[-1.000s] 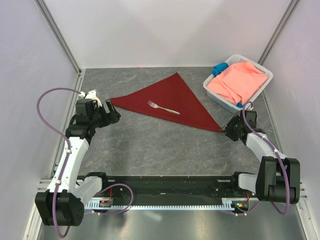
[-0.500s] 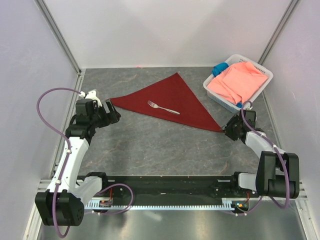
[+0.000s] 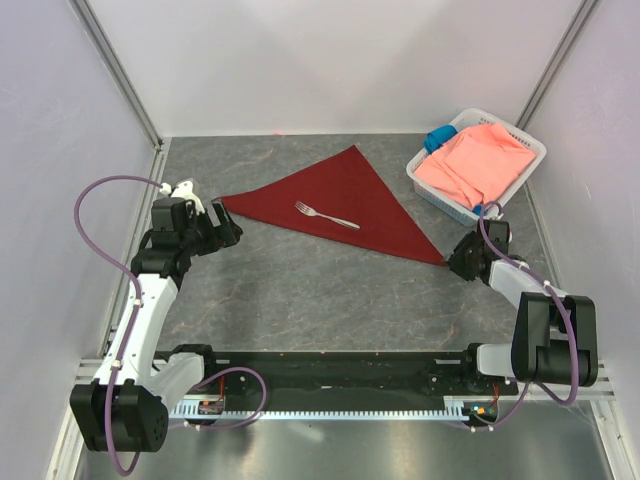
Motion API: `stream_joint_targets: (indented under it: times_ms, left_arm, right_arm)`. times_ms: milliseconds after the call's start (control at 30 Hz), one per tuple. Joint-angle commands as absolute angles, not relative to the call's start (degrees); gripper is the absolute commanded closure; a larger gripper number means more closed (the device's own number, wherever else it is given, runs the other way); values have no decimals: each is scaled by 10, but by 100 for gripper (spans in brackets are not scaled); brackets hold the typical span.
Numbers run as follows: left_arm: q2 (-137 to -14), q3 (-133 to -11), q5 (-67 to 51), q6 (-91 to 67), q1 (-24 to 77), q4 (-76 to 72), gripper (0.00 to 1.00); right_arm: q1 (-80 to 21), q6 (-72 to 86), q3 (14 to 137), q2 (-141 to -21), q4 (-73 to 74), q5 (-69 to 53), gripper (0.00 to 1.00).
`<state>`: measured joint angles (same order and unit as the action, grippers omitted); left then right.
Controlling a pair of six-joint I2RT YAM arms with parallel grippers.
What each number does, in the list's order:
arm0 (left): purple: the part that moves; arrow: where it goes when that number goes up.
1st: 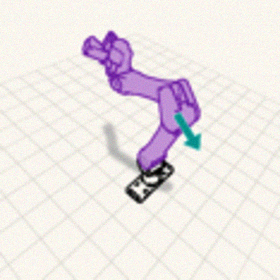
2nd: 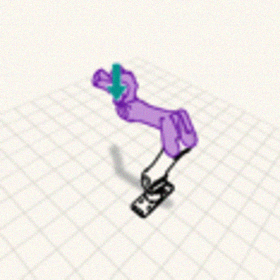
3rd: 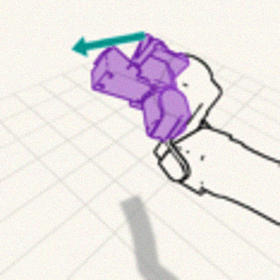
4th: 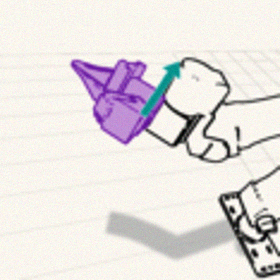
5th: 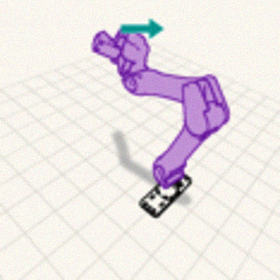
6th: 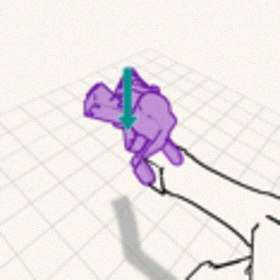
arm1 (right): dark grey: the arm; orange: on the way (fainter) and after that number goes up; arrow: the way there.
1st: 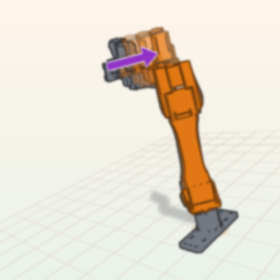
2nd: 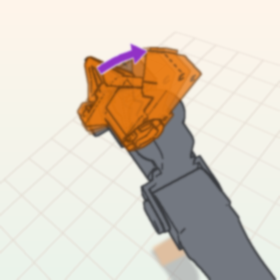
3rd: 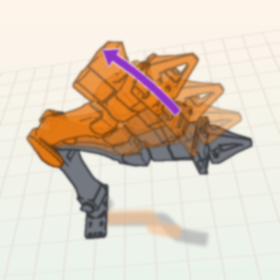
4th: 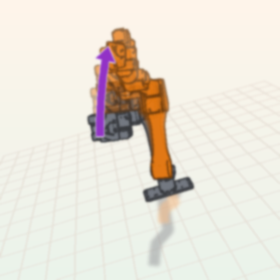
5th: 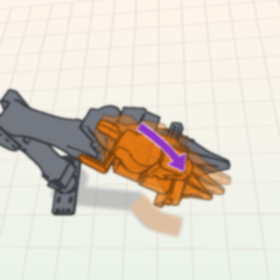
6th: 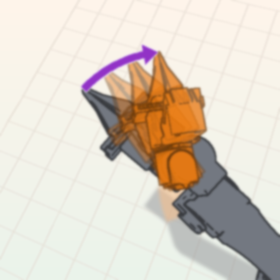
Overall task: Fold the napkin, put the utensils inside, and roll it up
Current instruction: Fold the napkin
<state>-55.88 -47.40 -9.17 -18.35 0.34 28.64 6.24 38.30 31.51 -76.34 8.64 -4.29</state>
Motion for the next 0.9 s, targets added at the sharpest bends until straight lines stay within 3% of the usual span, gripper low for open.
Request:
stream_joint_targets:
  times_ms: [0,400,633,867]
  left_arm:
    - [-554,-473,-98,-170,4,277,7]
    - [-552,-473,-98,-170,4,276,7]
    - [-549,-472,-97,-170,5,277,7]
    - [-548,-472,-99,-169,6,277,7]
  right_arm:
    - [65,364,316,-791,75,-18,59]
    - [65,341,318,-794,69,-4,78]
    - [65,312,331,-764,61,-7,100]
    - [64,279,355,-732,78,5,100]
